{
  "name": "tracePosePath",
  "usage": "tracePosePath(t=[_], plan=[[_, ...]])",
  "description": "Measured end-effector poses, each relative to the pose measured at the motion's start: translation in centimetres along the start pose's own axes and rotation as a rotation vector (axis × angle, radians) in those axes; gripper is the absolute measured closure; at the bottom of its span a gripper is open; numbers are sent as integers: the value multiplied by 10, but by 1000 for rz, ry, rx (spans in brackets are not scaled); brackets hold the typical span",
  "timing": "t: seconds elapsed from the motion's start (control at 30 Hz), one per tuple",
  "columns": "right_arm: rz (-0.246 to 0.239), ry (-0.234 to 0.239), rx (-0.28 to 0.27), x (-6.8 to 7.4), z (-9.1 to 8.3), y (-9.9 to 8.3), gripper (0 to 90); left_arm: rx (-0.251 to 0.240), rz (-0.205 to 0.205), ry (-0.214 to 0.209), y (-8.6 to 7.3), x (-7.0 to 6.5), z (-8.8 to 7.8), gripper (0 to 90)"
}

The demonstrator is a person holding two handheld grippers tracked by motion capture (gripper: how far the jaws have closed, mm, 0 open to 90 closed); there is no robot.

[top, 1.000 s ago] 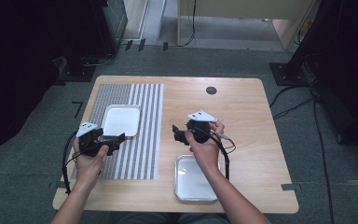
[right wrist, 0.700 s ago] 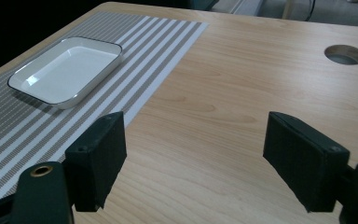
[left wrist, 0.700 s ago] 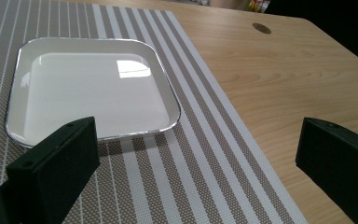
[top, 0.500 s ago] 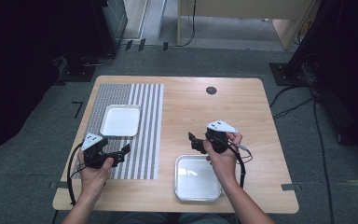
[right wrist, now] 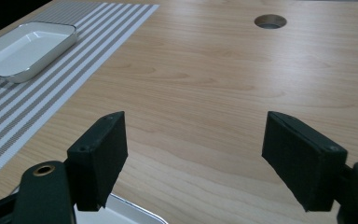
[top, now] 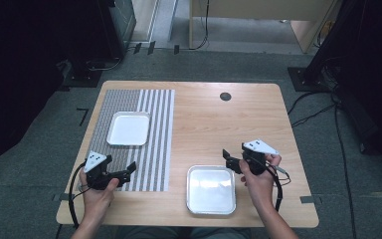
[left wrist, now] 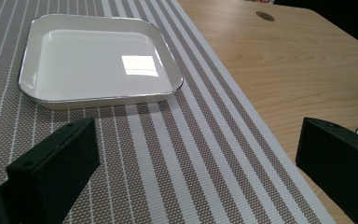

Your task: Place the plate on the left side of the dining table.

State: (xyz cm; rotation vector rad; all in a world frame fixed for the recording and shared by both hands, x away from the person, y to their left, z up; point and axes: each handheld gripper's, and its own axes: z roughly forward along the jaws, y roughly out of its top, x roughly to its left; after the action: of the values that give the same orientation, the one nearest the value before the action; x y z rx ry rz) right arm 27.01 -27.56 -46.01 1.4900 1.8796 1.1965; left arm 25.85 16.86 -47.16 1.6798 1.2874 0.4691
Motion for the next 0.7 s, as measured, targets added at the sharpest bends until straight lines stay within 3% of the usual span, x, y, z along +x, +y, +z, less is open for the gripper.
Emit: tracePosePath(t=[0.37,0.7], plan=[[3,-40,4,-22,-21,-18,225,8,-5,38,-15,15,-13,0],[39,-84,19,-48,-36,-40,224,19,-11,83,-26,33,-24,0]])
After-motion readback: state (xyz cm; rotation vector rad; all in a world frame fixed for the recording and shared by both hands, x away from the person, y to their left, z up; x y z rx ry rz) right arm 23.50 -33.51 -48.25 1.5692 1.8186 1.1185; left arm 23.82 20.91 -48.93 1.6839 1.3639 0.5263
